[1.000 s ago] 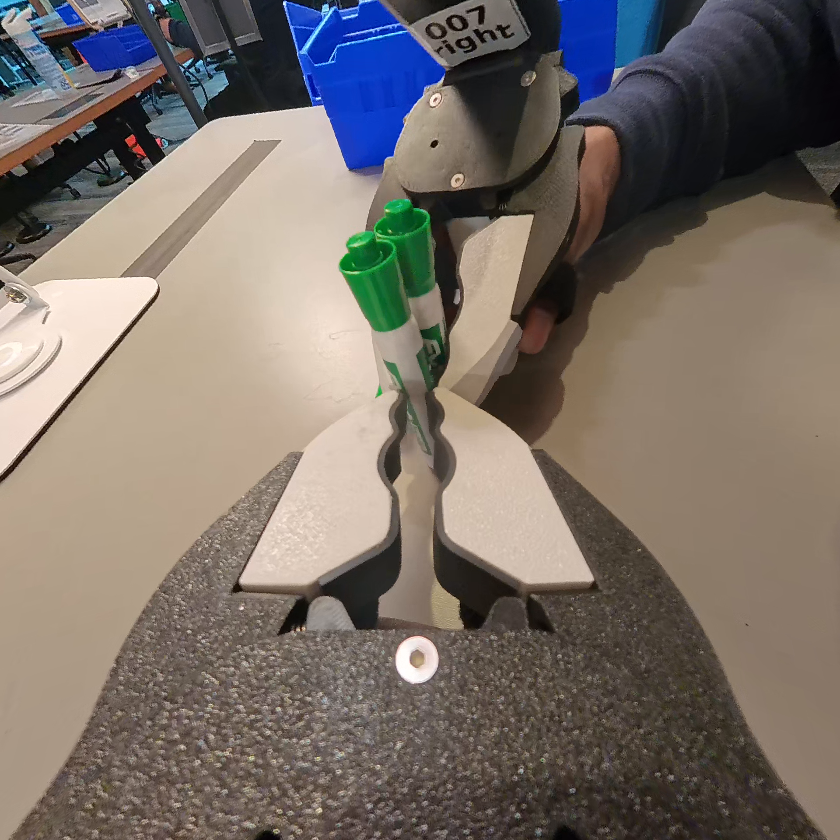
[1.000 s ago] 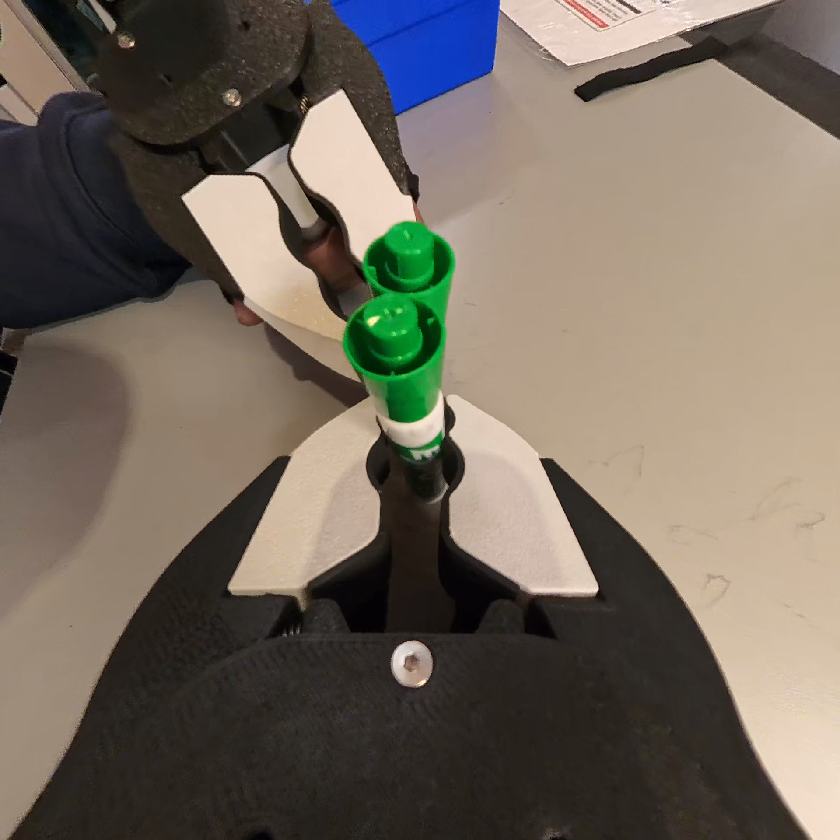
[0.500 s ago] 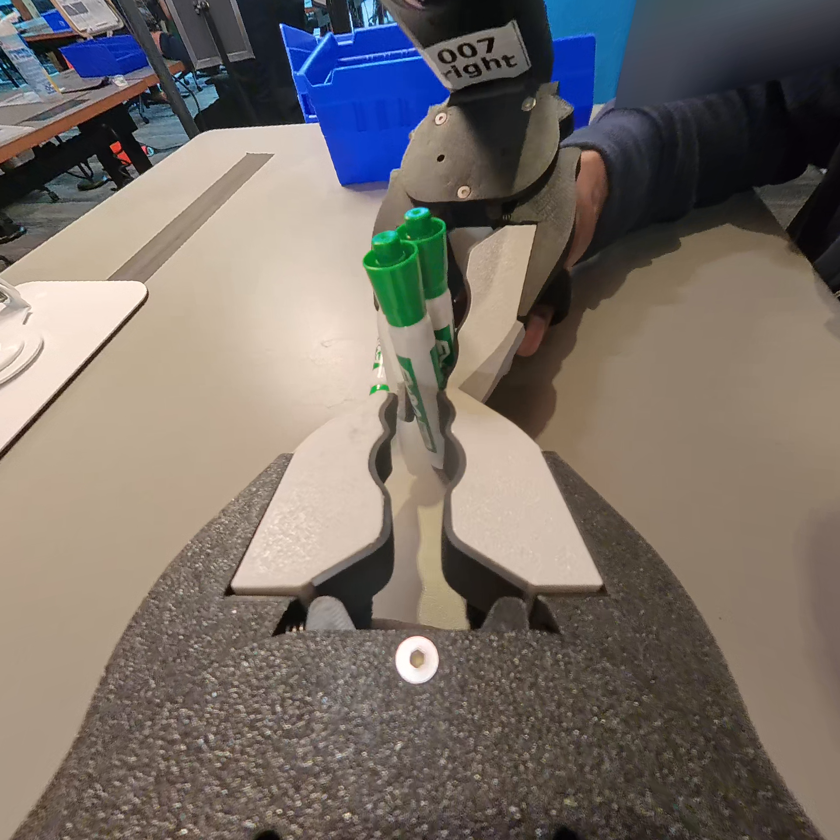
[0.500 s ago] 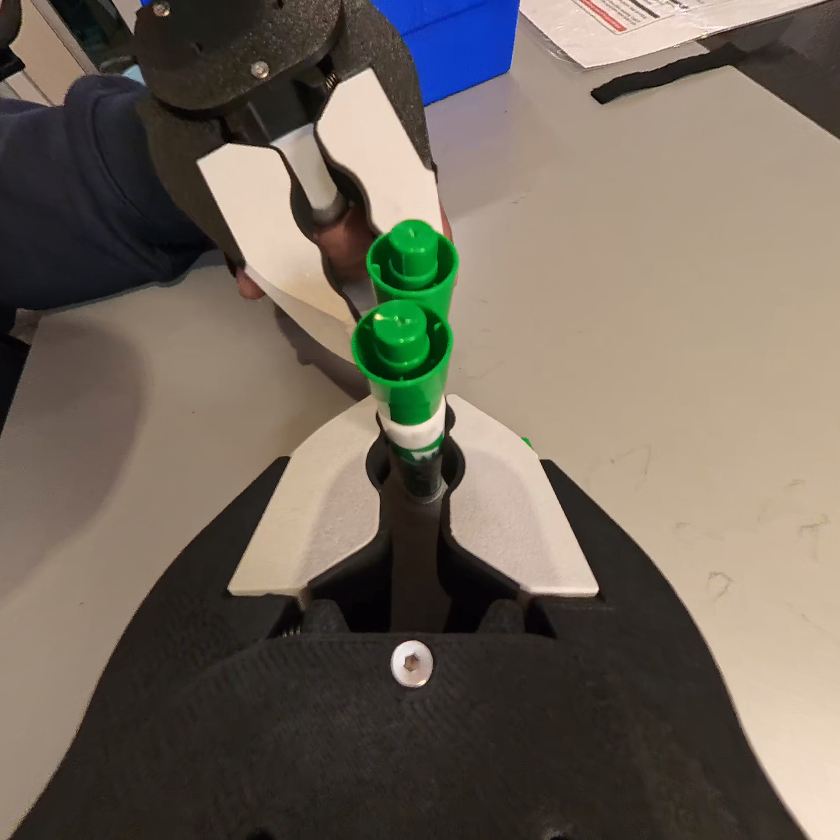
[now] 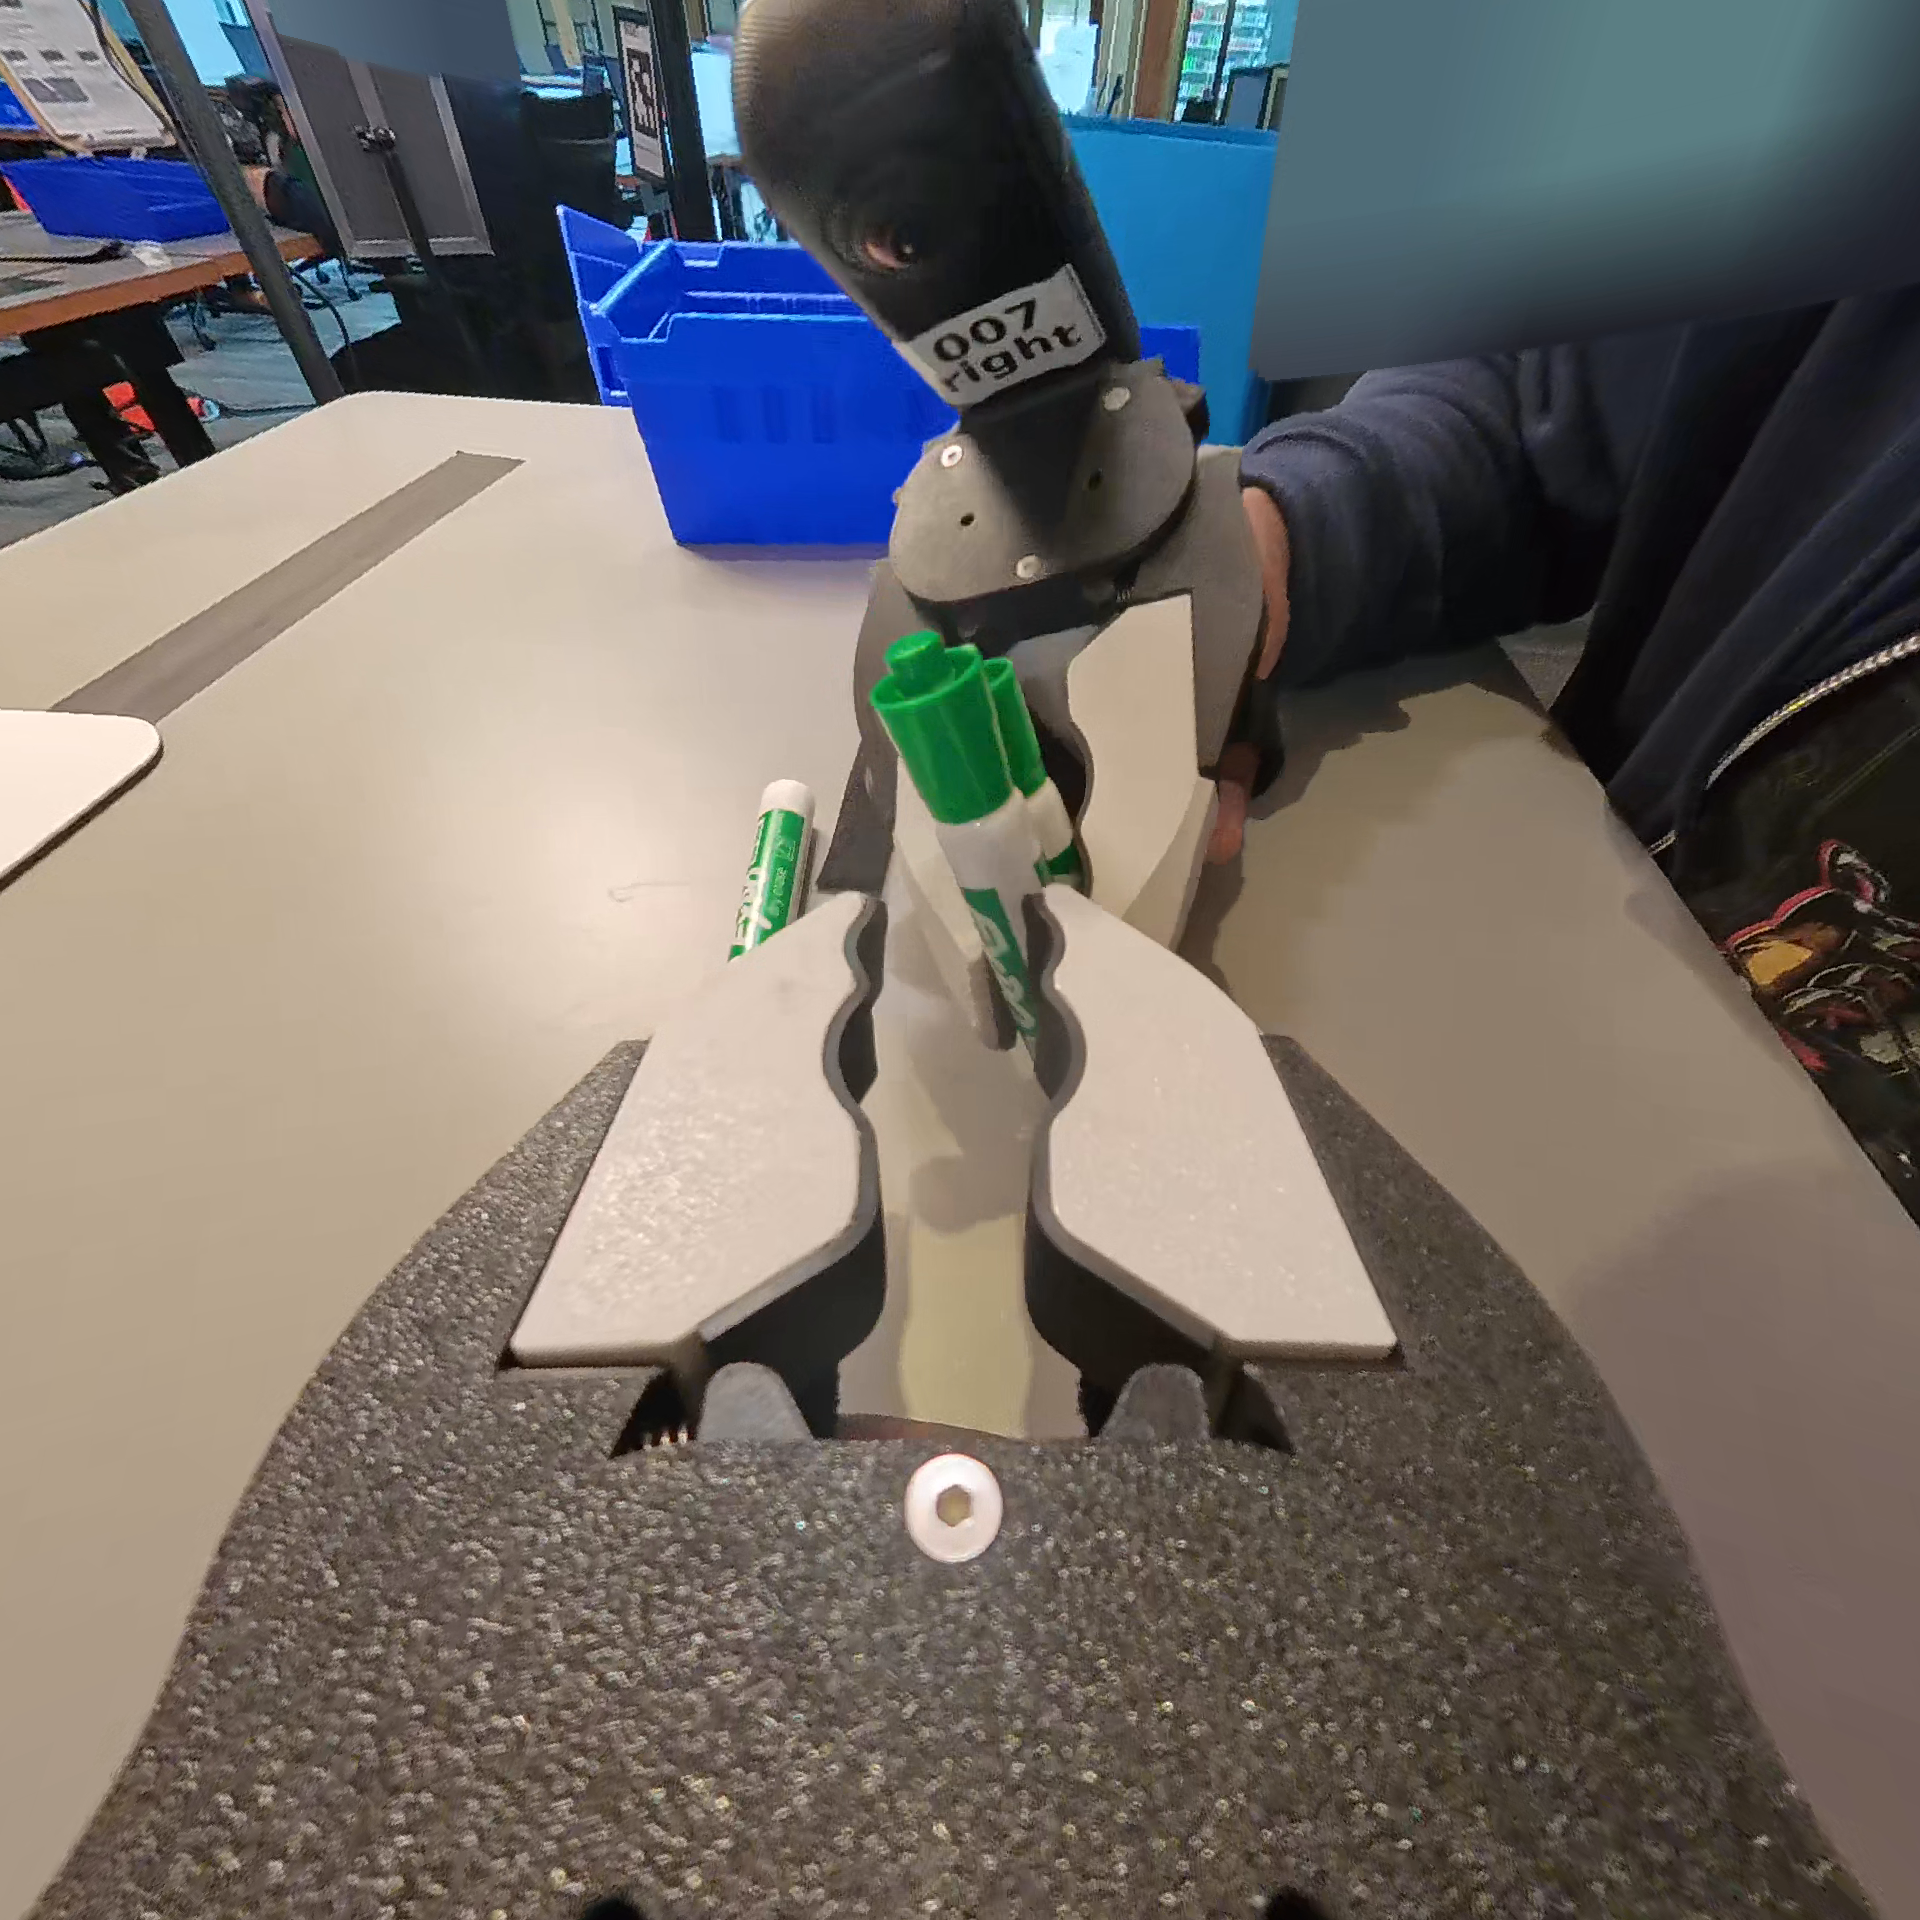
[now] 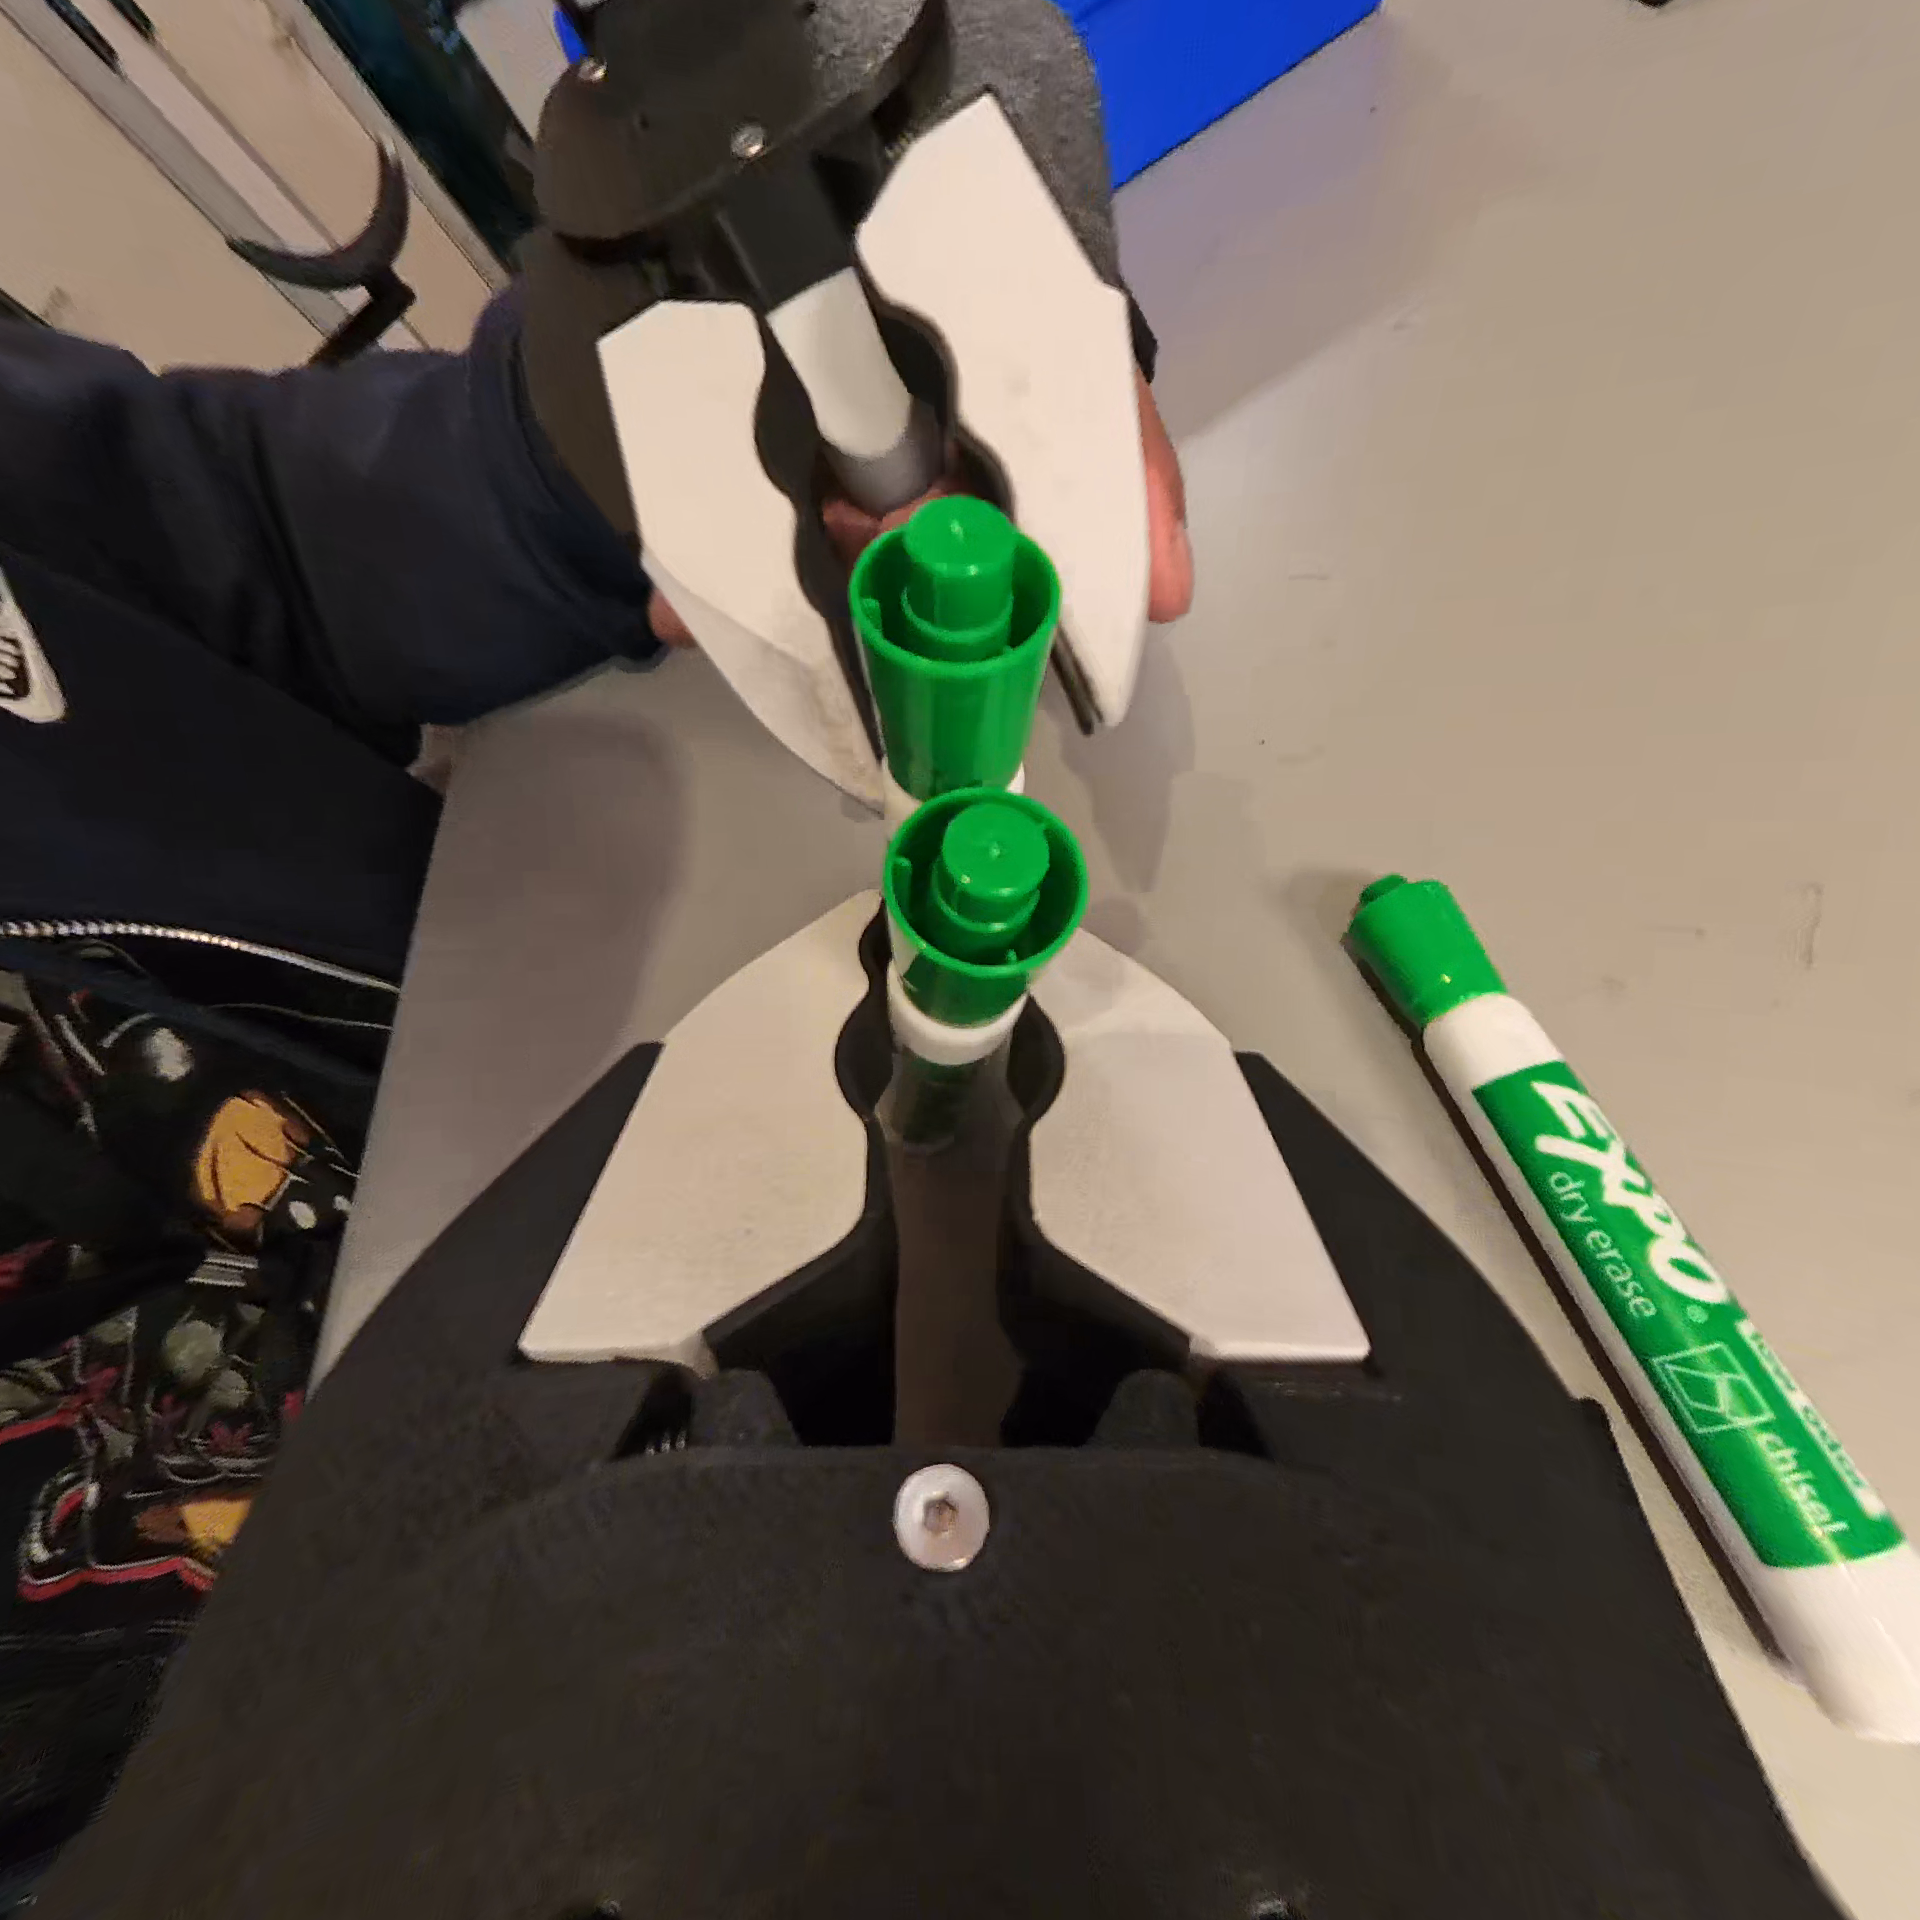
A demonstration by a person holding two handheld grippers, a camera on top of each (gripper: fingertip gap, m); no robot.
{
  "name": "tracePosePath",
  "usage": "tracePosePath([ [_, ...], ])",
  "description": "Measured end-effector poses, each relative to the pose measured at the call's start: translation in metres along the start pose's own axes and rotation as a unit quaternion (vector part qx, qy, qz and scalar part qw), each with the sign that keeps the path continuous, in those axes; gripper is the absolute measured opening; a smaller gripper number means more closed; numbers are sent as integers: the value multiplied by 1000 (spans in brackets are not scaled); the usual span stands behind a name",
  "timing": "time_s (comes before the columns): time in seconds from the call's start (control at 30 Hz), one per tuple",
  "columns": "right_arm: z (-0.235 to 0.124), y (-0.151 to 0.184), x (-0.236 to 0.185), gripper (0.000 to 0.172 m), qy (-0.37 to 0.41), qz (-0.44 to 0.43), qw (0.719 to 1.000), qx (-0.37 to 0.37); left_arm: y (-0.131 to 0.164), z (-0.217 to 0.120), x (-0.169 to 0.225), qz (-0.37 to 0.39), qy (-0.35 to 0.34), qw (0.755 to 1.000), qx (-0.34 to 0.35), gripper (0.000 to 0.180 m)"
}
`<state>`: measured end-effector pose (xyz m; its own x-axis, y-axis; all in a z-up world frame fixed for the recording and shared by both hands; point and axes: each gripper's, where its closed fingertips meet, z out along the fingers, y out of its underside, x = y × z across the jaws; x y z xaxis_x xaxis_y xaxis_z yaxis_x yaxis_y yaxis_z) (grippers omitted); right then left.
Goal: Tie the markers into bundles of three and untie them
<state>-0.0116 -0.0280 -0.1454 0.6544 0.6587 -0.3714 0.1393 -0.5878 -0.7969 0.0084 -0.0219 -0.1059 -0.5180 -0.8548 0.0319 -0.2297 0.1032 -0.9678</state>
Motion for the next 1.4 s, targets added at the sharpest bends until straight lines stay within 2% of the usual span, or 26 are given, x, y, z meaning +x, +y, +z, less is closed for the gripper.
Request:
tracePosePath([
  [0.17, 2, 0, -5, 19, 32, -50, 998, -16, -13, -2, 17, -12, 50, 998, 29, 39],
  [0.33, 6, 1, -12, 19, 64, -110, 991, -37, -24, -2, 27, -5, 61, 997, 45, 41],
  [0.5, 13, 3, -17, 19, 78, -146, 985, -49, -20, 6, 38, 25, 68, 997, 20, 40],
  [0.6, 16, 5, -18, 19, 79, -151, 984, -50, -16, 9, 40, 27, 69, 997, 11, 39],
  [0.8, 14, 4, -14, 19, 79, -142, 986, -39, -10, 12, 39, 22, 78, 997, 16, 20],
  [1.1, 12, 4, -12, 19, 77, -143, 986, -30, -8, 14, 36, 30, 67, 997, 10, 20],
  [1.4, 11, -3, -15, 20, 40, -131, 990, 23, -11, 16, 35, 3, 76, 997, 18, 19],
])
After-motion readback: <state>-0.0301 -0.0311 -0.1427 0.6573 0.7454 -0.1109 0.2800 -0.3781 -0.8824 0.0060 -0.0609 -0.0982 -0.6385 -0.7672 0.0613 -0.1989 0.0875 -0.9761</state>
